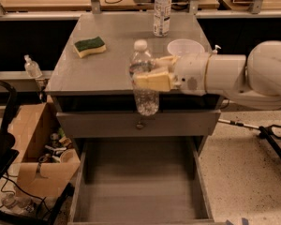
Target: Pick water bottle from middle drawer and place on counter
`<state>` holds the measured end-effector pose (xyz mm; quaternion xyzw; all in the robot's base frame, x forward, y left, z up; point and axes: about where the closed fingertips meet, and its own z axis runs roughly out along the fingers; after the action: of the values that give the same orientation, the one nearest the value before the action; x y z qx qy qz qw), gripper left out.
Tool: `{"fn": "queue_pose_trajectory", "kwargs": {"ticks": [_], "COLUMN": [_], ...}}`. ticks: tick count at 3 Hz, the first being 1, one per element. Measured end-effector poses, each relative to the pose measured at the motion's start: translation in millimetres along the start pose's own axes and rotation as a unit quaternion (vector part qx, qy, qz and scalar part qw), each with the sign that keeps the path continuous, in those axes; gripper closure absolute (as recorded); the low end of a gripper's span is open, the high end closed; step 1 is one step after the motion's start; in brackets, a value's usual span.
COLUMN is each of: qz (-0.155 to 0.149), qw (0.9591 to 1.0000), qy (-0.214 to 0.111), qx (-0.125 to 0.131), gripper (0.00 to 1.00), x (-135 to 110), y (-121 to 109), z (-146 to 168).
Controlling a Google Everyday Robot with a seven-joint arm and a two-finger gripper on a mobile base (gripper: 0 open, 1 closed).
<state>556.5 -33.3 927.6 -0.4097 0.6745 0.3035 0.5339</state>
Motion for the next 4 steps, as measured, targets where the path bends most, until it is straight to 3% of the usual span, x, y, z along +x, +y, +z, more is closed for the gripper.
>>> {"fn": "queue_pose_trajectory", "kwargs": {"ticks": [1, 2, 4], "qz": [0.013, 0.015, 0.004], "qw": [0.9987, 0.9984, 0.9977], "qy": [-0.037, -0.043, -0.061], "qx": [0.034, 0.033, 0.028], "gripper": [1.00, 1.00, 1.00], "x": [-36.0, -38.7, -66.3], "y": [-6.2, -11.4, -67.9], "z": [-17.0, -7.0, 45.6]}}
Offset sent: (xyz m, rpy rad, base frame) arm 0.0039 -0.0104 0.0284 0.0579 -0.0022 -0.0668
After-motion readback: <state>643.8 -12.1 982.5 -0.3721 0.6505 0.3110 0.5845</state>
